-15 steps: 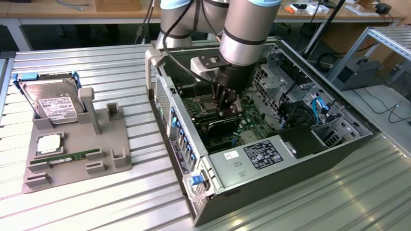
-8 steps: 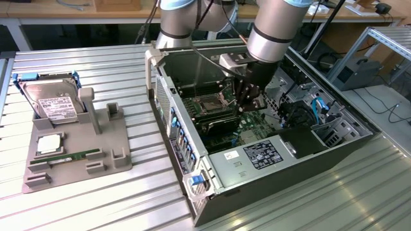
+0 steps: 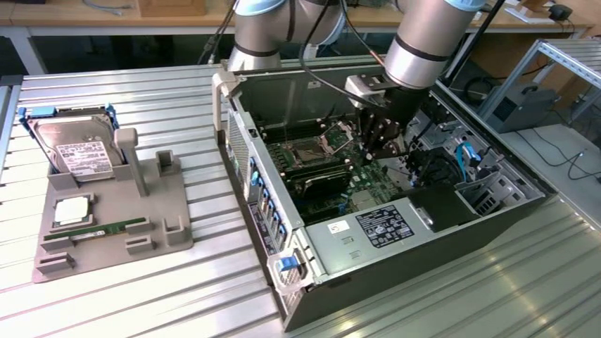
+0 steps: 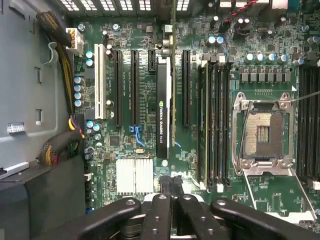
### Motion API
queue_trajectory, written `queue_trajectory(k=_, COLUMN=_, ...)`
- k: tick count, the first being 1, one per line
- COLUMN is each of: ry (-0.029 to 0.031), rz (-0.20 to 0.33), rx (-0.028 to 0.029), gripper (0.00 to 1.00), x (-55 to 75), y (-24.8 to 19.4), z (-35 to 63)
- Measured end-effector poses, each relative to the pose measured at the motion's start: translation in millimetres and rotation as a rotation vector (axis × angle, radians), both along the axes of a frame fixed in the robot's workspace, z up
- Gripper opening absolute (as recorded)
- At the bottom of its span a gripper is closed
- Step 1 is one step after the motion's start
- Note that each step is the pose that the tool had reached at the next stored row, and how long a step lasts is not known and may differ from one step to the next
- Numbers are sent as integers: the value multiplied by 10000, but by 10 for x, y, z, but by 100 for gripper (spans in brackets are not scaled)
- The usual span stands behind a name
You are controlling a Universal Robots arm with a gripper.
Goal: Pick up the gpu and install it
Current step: 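Press down on the gpu until it lock into place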
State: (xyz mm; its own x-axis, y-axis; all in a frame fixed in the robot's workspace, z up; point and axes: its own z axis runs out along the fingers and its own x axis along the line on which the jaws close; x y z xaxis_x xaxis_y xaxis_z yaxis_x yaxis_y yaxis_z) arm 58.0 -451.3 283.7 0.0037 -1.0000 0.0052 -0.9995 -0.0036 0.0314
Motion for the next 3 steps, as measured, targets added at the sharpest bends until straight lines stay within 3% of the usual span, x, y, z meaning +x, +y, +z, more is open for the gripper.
queue_trajectory(k=3, ry=0, rz=0, rx=0, gripper=11, x=0, y=0, z=0)
